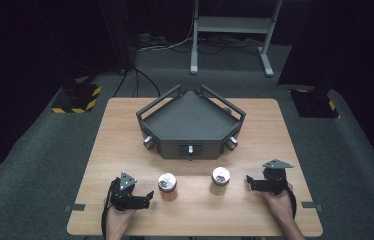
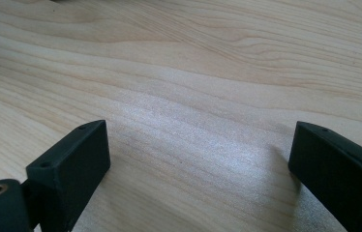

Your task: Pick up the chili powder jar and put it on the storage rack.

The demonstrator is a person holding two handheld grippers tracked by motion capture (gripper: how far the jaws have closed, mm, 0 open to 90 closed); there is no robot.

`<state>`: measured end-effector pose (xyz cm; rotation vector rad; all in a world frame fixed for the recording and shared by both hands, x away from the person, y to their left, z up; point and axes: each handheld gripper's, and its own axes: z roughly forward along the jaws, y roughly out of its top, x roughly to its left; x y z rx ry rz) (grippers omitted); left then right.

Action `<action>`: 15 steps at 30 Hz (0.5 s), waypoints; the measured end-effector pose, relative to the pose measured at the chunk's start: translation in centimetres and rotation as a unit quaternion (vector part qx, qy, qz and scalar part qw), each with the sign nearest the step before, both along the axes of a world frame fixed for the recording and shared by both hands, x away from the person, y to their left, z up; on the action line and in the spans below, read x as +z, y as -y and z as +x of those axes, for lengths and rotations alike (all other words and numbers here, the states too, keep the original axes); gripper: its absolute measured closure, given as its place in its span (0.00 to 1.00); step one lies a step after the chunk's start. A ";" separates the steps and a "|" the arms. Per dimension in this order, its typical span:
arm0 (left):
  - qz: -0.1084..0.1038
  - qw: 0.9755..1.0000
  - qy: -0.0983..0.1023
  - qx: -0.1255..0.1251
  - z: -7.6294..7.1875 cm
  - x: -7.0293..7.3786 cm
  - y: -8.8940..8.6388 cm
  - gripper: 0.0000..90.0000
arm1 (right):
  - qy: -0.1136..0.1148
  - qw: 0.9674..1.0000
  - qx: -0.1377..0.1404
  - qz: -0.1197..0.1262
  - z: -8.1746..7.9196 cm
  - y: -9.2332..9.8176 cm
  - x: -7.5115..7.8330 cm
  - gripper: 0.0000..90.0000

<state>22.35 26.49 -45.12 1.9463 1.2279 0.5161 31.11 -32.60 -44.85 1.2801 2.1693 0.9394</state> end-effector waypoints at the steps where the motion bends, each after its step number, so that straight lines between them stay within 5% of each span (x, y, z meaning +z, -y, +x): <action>1: -0.002 1.000 0.000 -0.005 -0.1 0.0 0.0 0.00 | 0.000 1.000 0.000 0.000 0.0 0.0 0.0 0.08; 15: -0.011 0.997 -0.008 -0.073 0.0 -0.5 1.5 0.02 | 0.000 1.000 0.000 0.000 0.0 0.0 0.0 0.08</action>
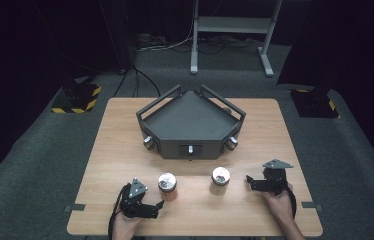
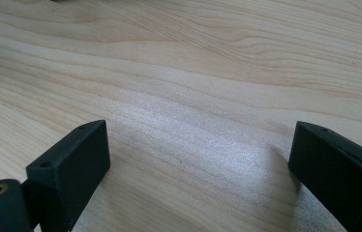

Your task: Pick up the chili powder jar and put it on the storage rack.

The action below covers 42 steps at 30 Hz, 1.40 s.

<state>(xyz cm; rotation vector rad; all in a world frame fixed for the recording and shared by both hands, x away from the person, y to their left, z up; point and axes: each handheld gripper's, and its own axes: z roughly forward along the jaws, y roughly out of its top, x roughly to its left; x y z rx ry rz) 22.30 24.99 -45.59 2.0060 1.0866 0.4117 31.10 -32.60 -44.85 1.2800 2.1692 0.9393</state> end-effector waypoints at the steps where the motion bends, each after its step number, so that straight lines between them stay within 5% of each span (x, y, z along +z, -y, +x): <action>1: 0.000 1.000 0.000 0.000 0.0 0.0 0.0 0.02 | 0.000 1.000 0.000 0.000 0.0 0.0 0.0 0.08; 9: -0.022 1.000 0.012 -0.018 0.5 -0.5 0.9 0.03 | 0.000 1.000 0.000 0.000 0.0 0.0 0.0 0.08; 21: -0.019 0.999 0.028 -0.029 1.3 -0.7 2.8 0.07 | 0.000 1.000 0.000 0.000 0.0 0.0 0.0 0.08; 42: -0.011 0.999 0.047 -0.014 1.3 -0.7 4.7 0.22 | 0.000 1.000 0.000 0.000 0.0 0.0 0.0 0.08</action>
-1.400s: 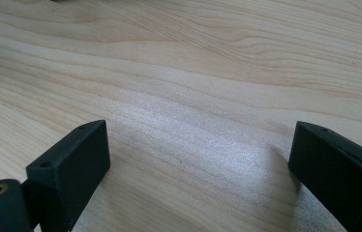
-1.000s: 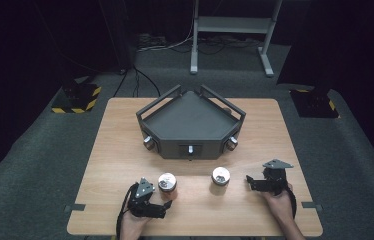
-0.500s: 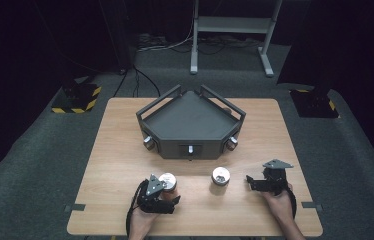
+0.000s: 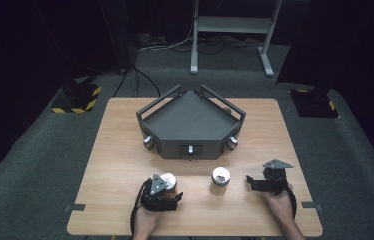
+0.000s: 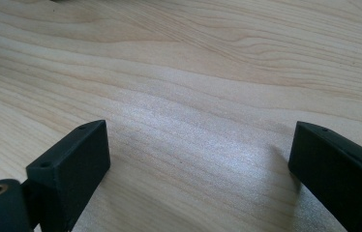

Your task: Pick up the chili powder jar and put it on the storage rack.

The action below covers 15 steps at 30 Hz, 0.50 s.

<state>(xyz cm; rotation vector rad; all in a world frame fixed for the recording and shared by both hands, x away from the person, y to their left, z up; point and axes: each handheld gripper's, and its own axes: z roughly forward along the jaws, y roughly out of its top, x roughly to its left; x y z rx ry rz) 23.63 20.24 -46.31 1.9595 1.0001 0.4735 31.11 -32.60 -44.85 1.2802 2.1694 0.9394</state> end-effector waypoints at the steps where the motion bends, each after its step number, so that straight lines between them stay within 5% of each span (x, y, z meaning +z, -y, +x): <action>1: 0.002 1.000 0.001 0.000 0.0 0.0 0.0 0.22 | 0.000 1.000 0.000 0.000 0.0 0.0 0.0 0.08; 15: -0.002 1.000 0.009 0.008 -0.2 -0.2 -0.1 0.32 | 0.000 1.000 0.000 0.000 0.0 0.0 0.0 0.08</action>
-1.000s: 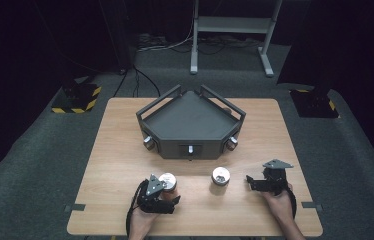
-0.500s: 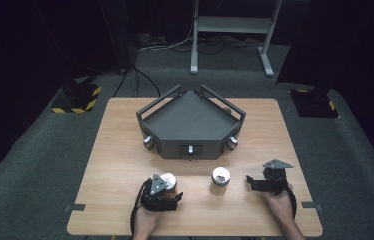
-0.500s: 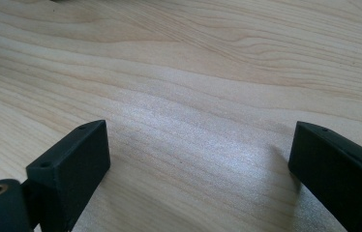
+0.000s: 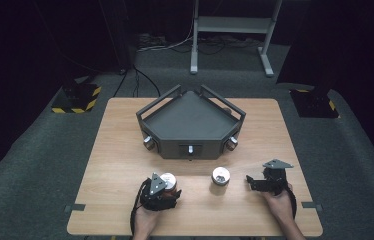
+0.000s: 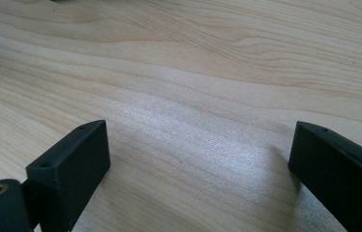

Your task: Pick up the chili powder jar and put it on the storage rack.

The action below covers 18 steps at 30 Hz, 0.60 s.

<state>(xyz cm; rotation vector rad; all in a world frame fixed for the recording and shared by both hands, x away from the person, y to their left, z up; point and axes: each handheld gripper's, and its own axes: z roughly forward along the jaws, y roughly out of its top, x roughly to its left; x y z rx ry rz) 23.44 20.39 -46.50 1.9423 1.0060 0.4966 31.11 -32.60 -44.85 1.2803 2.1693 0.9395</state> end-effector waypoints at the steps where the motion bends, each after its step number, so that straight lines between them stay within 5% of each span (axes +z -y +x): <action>1: 0.000 1.000 0.002 0.002 -0.1 -0.1 0.1 0.32 | 0.000 1.000 0.000 0.000 0.0 0.0 0.0 0.08; 18: 0.010 1.000 0.006 0.008 -0.3 0.1 0.5 0.34 | 0.000 1.000 0.000 0.000 0.0 0.0 0.0 0.08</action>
